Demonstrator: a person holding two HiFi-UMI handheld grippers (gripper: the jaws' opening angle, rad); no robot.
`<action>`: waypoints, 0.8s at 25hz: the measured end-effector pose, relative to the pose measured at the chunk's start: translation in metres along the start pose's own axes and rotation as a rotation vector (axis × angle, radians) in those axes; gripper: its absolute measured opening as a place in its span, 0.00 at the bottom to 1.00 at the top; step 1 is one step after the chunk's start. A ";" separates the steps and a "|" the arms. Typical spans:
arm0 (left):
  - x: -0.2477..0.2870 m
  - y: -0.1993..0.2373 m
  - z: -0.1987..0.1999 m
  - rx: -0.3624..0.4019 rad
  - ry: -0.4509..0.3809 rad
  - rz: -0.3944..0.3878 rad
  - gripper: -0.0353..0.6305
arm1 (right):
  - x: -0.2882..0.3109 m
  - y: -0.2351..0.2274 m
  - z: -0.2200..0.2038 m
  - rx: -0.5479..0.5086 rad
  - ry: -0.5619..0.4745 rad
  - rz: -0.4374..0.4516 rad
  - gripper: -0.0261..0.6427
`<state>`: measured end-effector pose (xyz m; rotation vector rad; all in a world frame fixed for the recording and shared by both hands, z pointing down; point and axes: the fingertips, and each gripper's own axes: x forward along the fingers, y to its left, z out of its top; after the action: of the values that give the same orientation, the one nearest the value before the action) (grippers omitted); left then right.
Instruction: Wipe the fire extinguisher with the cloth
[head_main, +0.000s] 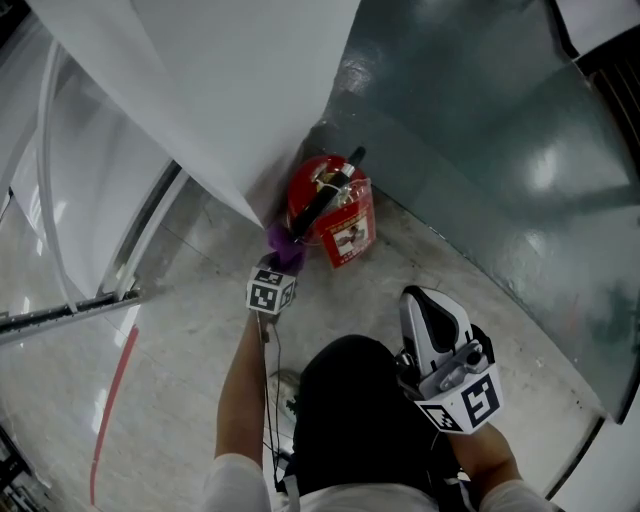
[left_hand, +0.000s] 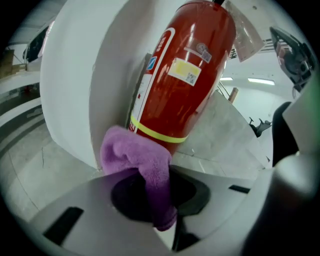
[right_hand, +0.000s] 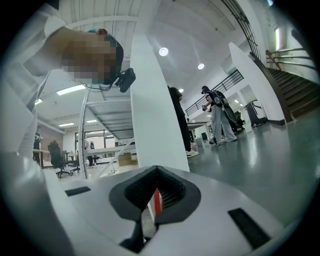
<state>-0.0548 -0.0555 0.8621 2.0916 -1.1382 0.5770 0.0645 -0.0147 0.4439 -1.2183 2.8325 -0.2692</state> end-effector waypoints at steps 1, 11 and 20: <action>0.002 0.000 -0.004 -0.009 0.005 -0.001 0.14 | 0.000 0.002 -0.001 0.000 0.001 0.003 0.06; 0.014 0.004 -0.031 -0.060 0.056 0.019 0.14 | -0.006 0.006 0.000 0.005 0.000 0.009 0.06; 0.034 0.006 -0.030 -0.062 0.061 0.020 0.14 | -0.013 0.001 0.000 -0.004 0.016 0.004 0.06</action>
<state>-0.0438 -0.0545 0.9070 1.9986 -1.1298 0.6025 0.0732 -0.0047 0.4430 -1.2162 2.8501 -0.2747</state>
